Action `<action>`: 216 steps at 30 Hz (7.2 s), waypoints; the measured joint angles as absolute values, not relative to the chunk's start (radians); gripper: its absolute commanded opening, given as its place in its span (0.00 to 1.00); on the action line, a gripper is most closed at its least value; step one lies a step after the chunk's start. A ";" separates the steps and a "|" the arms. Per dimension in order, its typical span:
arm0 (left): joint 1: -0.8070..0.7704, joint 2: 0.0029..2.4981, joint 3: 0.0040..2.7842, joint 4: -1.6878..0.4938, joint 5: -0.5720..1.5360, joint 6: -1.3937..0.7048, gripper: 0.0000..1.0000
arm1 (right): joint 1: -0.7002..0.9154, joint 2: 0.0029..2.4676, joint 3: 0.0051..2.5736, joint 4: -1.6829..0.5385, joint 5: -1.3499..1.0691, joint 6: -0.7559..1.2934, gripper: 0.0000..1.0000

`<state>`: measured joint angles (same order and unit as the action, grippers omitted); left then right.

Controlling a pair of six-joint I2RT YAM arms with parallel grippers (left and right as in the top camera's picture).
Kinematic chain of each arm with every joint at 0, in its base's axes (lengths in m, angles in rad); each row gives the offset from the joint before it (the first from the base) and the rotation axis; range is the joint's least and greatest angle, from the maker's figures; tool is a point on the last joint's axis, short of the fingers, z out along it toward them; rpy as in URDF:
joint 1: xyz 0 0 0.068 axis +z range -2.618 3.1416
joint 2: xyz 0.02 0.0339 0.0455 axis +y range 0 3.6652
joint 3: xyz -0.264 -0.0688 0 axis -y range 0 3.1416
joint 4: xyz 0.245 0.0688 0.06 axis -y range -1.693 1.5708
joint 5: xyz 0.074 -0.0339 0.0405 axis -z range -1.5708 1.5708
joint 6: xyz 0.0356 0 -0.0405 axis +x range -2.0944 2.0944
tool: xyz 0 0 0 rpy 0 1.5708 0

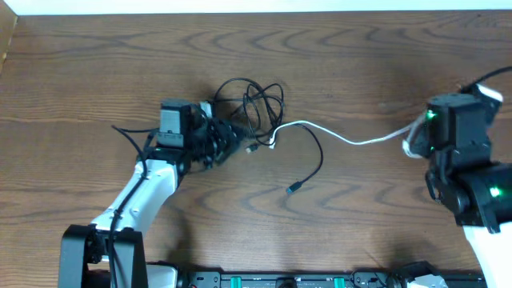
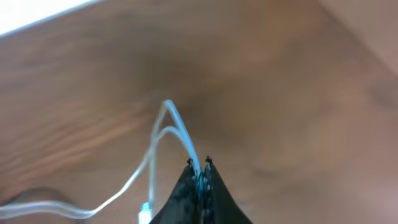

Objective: Untangle cables

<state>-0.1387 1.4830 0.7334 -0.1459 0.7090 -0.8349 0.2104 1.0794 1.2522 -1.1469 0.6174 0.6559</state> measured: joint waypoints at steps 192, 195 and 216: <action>-0.349 1.678 0.798 -0.254 0.268 -1.124 0.26 | 0.371 1.034 1.254 -1.037 -0.018 0.599 0.53; -0.350 1.678 0.801 -0.259 0.256 -1.124 0.27 | 0.371 1.070 1.254 -1.043 -0.083 0.593 0.64; -0.350 1.674 0.807 -0.292 0.229 -1.083 0.25 | 0.430 1.254 1.254 -1.111 -0.195 0.648 0.99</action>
